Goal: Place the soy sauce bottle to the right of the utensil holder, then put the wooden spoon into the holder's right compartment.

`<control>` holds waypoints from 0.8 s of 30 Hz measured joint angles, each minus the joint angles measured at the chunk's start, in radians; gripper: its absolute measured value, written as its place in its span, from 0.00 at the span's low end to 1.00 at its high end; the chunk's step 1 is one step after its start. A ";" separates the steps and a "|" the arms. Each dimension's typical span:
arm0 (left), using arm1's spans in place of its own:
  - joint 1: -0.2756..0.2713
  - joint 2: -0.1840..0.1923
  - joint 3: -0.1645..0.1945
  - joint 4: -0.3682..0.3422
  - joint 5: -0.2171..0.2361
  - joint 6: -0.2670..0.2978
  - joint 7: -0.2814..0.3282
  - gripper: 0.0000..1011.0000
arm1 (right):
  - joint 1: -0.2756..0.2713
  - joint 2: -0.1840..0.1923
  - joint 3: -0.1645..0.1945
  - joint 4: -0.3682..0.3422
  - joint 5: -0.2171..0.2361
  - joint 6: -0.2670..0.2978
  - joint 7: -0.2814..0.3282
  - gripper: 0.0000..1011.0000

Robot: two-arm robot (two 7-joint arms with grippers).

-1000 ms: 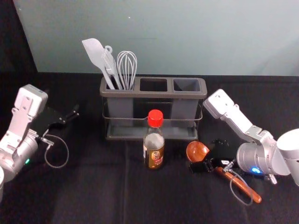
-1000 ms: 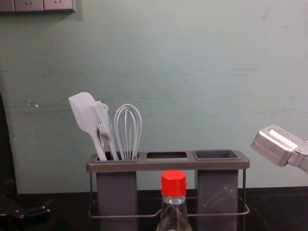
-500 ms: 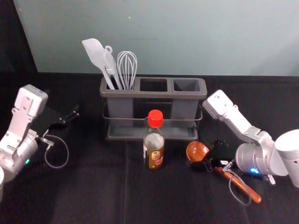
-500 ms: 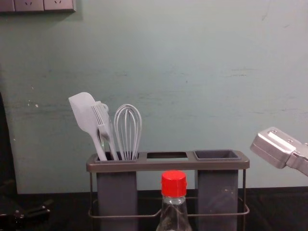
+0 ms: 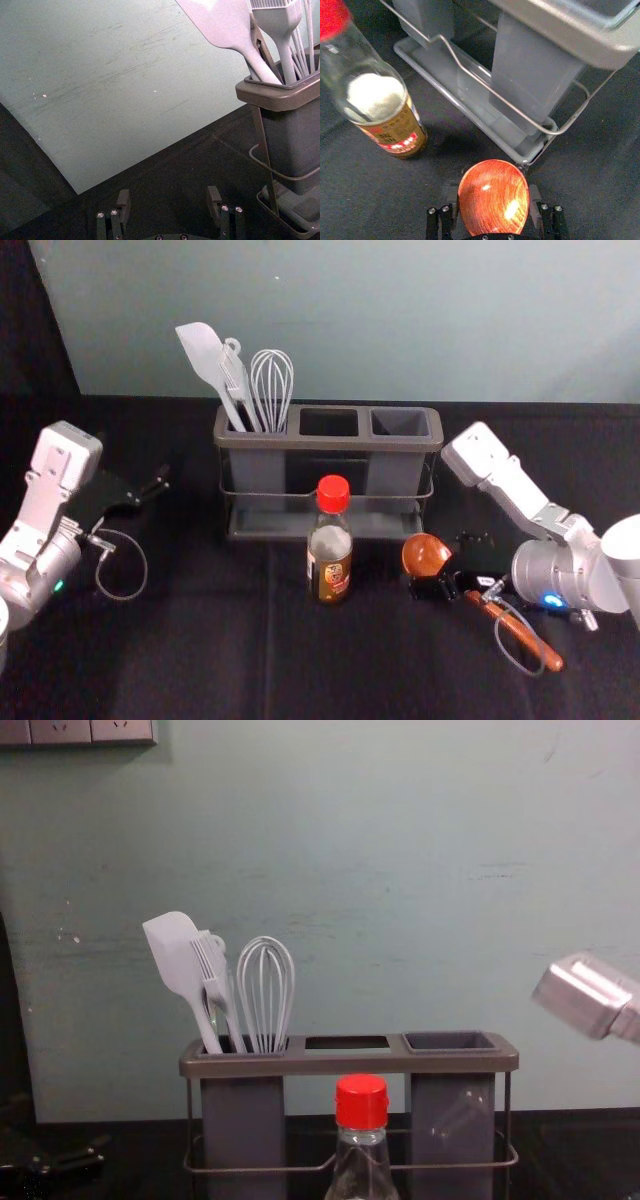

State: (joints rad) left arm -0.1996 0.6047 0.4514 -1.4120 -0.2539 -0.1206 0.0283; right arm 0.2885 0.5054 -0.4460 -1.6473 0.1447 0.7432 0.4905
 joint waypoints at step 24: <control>0.000 0.000 0.000 0.000 0.000 0.000 0.000 0.99 | -0.318 0.030 0.222 -0.199 0.131 -0.599 -0.099 0.83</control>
State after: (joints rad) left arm -0.1995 0.6047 0.4514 -1.4120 -0.2539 -0.1206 0.0283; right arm -0.0297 0.5358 -0.2242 -1.8464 0.2755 0.1444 0.3915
